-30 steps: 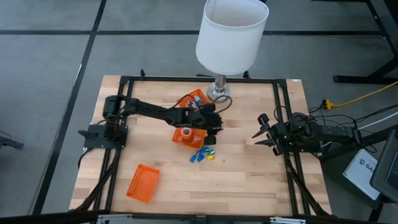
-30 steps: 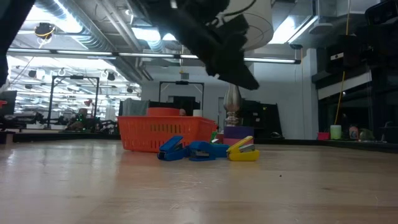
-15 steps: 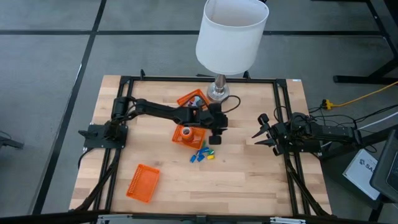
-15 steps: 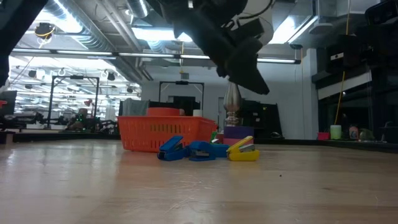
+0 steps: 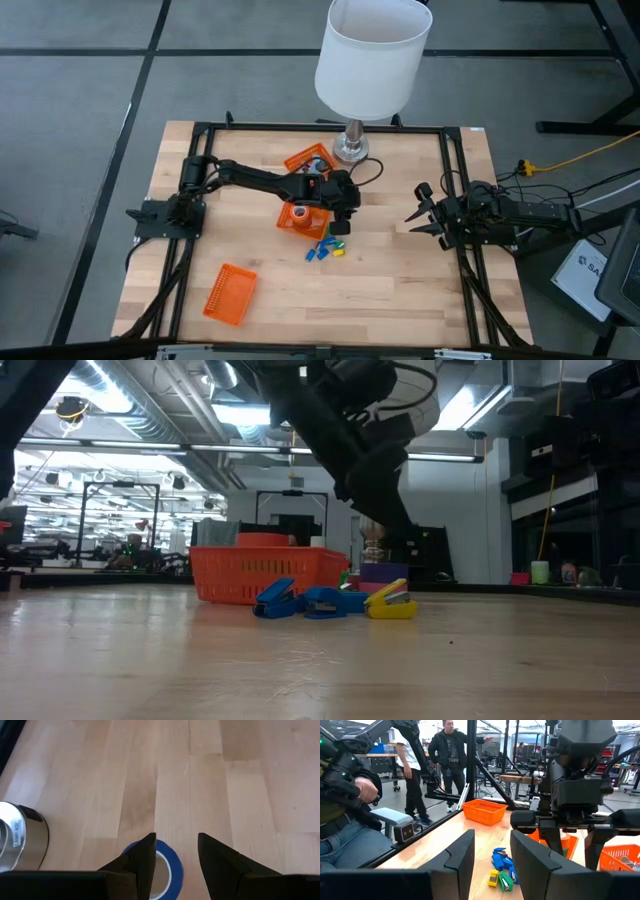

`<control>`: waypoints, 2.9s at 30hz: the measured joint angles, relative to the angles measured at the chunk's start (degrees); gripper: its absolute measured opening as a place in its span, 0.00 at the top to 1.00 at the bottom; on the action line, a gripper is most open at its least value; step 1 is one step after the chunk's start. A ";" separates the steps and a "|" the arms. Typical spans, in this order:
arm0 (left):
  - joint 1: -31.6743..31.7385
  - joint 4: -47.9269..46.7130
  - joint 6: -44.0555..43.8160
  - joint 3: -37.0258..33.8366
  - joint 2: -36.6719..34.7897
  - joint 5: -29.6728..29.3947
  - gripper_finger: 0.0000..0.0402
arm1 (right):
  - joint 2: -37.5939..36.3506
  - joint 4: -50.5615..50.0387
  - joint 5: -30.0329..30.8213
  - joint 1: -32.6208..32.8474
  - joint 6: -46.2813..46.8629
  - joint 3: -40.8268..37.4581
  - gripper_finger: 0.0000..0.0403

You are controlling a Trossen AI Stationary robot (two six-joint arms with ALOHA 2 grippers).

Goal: Pick and place Stapler, Stapler remover, tape
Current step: Put the blue tape into the middle orange bin

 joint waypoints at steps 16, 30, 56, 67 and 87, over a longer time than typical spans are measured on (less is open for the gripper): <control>0.00 -2.40 -2.97 -0.05 4.85 -0.77 0.65 | 0.00 0.04 0.01 0.00 0.02 0.00 0.68; -0.10 -2.92 -2.36 -0.01 5.31 -5.98 0.72 | -0.02 0.00 0.02 0.02 0.02 0.00 0.68; 1.09 -7.52 -1.73 5.17 5.20 6.91 0.91 | 0.00 -0.01 0.01 0.00 0.01 0.01 0.68; 1.29 -5.94 -1.51 5.50 5.14 7.44 0.91 | -0.01 -0.01 0.01 0.01 0.02 0.01 0.68; -0.28 -13.91 2.94 5.45 -3.28 2.67 0.90 | 0.00 0.06 0.01 0.02 0.02 0.00 0.68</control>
